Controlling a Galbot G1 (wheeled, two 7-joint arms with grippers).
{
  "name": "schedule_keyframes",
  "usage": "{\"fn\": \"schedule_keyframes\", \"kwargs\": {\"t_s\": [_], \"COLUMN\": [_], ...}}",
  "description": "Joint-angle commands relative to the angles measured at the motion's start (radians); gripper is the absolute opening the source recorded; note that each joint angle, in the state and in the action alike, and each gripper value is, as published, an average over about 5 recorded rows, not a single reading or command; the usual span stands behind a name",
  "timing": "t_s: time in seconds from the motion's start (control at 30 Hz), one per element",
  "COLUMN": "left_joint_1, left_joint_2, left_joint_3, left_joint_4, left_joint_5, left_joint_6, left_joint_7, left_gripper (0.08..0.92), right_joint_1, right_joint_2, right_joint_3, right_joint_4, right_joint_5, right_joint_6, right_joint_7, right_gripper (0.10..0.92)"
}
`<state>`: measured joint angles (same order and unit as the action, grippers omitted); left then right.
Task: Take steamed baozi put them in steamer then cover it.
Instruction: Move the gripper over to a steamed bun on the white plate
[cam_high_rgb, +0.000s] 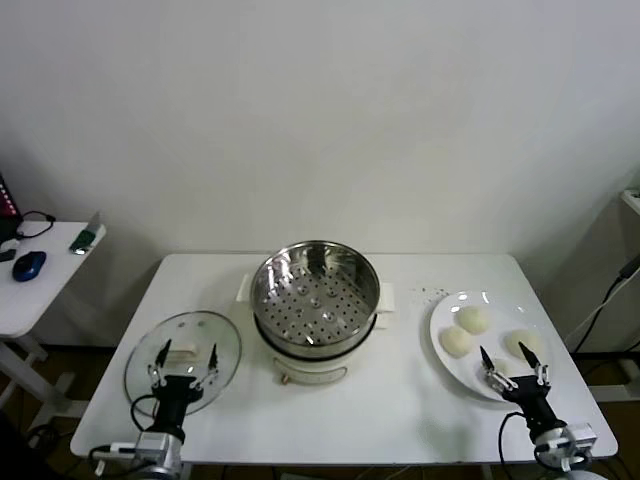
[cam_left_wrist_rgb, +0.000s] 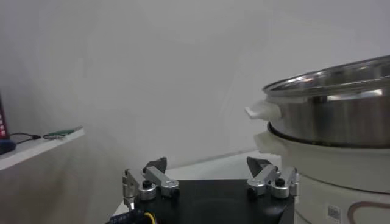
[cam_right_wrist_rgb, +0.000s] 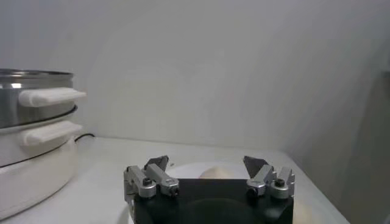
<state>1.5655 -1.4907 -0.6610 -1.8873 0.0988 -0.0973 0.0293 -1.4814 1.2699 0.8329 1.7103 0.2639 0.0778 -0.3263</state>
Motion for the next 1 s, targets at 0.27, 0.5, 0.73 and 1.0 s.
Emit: {"fn": "schedule_keyframes", "kwargs": {"t_s": [0.27, 0.5, 0.73, 1.0], "left_joint_1": [0.017, 0.008, 0.008, 0.005], "left_joint_2": [0.043, 0.044, 0.045, 0.046], "left_joint_3": [0.028, 0.04, 0.037, 0.024], "left_joint_4": [-0.027, -0.036, -0.027, -0.016], "left_joint_5": [-0.002, 0.013, 0.01, 0.005], "left_joint_6": [-0.008, -0.004, -0.002, 0.005], "left_joint_7": [0.012, 0.013, 0.011, 0.01], "left_gripper": [0.823, 0.823, 0.823, 0.823], "right_joint_1": [0.23, 0.378, 0.878, 1.469], "right_joint_2": [-0.547, -0.834, -0.88, -0.749], "right_joint_3": [-0.111, -0.274, -0.759, -1.396], "right_joint_4": [-0.104, -0.261, -0.443, -0.669], "right_joint_5": [-0.18, -0.299, -0.46, -0.488], "right_joint_6": [-0.27, -0.266, -0.198, -0.144], "right_joint_7": [-0.403, -0.669, -0.785, -0.856], "right_gripper": [0.823, 0.823, 0.823, 0.823]}}
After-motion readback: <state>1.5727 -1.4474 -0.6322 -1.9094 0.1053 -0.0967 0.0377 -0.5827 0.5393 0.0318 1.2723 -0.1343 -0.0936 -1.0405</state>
